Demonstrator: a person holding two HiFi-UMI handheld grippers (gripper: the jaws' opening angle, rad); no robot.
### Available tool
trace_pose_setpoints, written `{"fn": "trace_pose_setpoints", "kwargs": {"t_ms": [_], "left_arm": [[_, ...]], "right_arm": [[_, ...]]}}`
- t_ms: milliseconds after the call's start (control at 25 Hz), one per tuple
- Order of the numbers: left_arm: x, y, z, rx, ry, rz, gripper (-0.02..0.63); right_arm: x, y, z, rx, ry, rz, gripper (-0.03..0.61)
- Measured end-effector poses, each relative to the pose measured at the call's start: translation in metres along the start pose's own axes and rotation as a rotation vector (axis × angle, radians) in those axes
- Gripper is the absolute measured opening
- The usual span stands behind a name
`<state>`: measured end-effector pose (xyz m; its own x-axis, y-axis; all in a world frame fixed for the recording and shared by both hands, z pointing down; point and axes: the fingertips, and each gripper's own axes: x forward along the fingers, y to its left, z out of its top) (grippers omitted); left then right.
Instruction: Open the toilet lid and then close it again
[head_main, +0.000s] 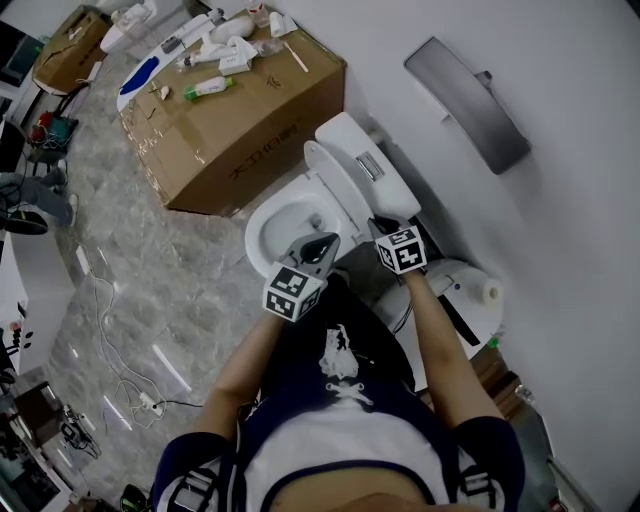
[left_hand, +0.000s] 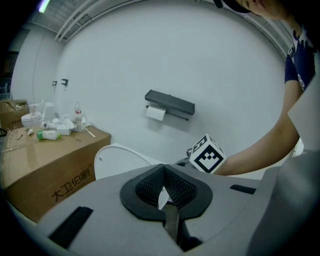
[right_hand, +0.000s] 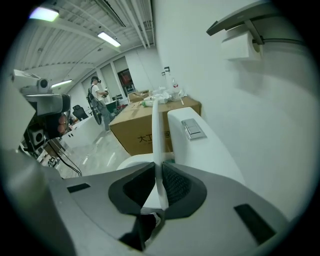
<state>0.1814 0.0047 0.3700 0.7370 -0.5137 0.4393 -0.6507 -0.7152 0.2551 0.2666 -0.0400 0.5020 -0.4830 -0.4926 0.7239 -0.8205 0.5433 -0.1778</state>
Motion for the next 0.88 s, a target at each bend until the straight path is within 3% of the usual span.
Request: {"fn": "trace_pose_setpoints", "kwargs": {"t_ms": [320, 880], "left_arm": [[0.002, 0.010, -0.029, -0.016, 0.070, -0.008, 0.005], [-0.009, 0.039, -0.070, -0.134, 0.109, 0.014, 0.006]], "right_arm": [[0.005, 0.038, -0.004, -0.058, 0.013, 0.076, 0.043], [0.011, 0.066, -0.009, -0.091, 0.054, 0.075, 0.043]]}}
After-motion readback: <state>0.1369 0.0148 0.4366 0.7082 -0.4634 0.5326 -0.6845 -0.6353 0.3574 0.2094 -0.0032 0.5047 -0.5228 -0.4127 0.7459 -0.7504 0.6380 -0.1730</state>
